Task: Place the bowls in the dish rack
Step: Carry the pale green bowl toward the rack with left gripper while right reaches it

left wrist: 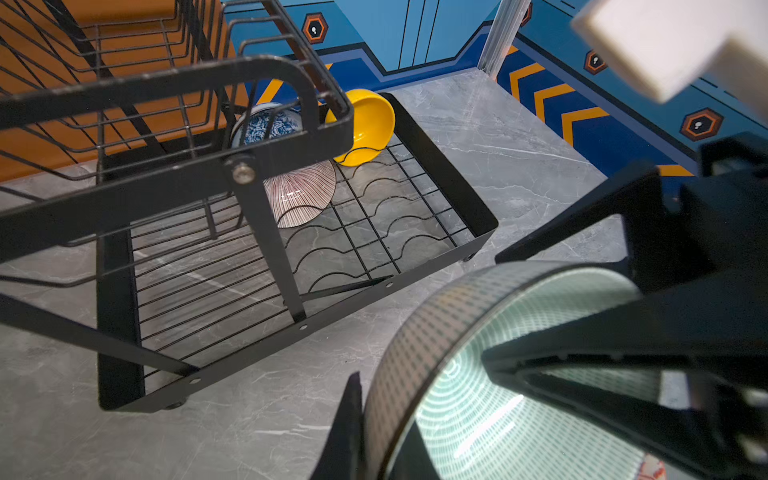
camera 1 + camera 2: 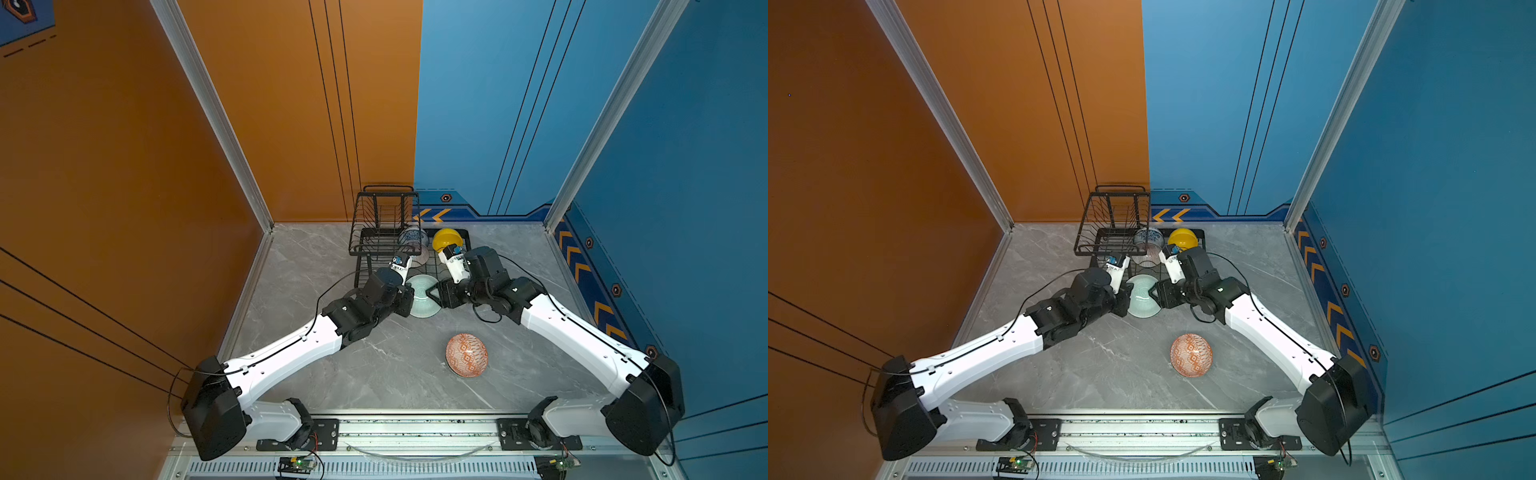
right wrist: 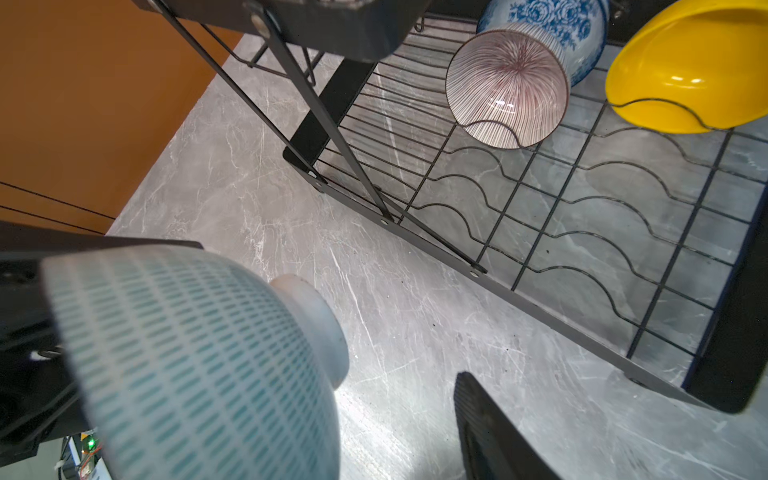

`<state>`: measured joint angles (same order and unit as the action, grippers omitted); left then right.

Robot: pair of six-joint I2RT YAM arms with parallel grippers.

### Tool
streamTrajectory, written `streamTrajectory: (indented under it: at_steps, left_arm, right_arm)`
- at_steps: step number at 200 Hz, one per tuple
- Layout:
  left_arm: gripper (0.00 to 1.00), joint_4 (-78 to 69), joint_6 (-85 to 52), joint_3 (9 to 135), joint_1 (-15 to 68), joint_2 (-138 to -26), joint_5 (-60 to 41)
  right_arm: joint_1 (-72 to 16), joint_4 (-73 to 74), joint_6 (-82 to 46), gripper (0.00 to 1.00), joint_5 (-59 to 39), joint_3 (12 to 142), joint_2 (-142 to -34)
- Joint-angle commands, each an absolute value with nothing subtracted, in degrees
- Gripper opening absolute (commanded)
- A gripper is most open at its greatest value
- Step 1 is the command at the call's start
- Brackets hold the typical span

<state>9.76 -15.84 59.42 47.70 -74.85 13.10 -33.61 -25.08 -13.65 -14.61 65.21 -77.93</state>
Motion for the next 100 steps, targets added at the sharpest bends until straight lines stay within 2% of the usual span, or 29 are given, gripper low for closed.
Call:
streamTrajectory:
  at_steps: [1,40,87,100]
  left_arm:
    - [0.0,5.33,-16.04,60.29,48.34,-75.32,11.65]
    - [0.0,4.94,-16.4,60.21,48.66,-76.19,11.16]
    - [0.0,4.58,-16.63,60.03,48.86,-76.68,10.69]
    - [0.0,4.57,-16.57,59.94,48.79,-76.56,10.62]
  right_arm:
    - [-34.1,-23.56,-14.83,0.52,-13.56,66.83,-78.47]
    - [-34.2,-22.97,-15.16,0.31,-13.42,66.74,-78.92]
    - [-34.36,-22.87,-15.22,0.01,-13.37,66.62,-79.28]
    - [-34.29,-22.86,-15.15,0.0,-13.29,66.62,-79.28]
